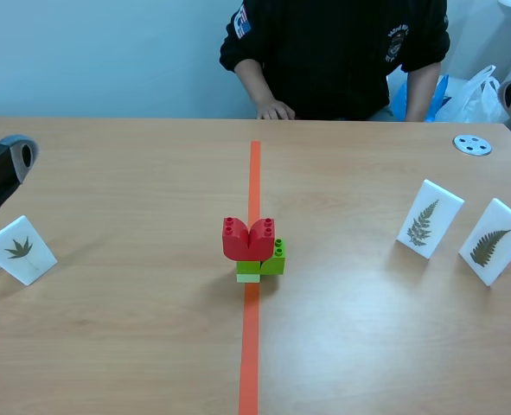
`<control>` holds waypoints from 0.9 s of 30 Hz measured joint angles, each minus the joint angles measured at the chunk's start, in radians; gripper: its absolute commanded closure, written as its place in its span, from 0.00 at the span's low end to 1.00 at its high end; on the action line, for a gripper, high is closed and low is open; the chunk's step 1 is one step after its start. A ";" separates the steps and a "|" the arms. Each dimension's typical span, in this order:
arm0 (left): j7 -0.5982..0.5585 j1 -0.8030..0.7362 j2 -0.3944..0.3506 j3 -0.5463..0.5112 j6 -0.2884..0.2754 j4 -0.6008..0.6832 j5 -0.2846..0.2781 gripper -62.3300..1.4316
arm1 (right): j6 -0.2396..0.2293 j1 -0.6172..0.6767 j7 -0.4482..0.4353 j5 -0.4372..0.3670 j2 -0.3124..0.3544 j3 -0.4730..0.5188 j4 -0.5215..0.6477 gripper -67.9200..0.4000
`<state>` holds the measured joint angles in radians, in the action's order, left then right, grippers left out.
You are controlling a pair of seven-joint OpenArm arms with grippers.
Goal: Sort the leaf by its shape. The table is split by an orange tape line. A compound leaf with several leaflets goes to the left side, a simple leaf with one blade goes to the right side. Return to the home posture when a red brick is placed on the table.
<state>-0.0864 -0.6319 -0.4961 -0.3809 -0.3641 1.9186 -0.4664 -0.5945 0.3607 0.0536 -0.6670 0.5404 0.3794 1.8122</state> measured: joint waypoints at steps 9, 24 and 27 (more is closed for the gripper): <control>0.000 0.000 0.000 0.000 0.000 0.000 0.000 0.00 | 0.000 0.000 0.012 0.000 0.000 0.000 0.000 0.30; 0.000 0.000 0.000 0.000 0.000 0.000 0.000 0.00 | 0.000 0.000 0.012 0.000 0.000 0.000 0.000 0.30; 0.000 0.000 0.000 0.000 0.000 0.000 0.000 0.00 | 0.000 0.000 0.012 0.000 0.000 0.000 0.000 0.30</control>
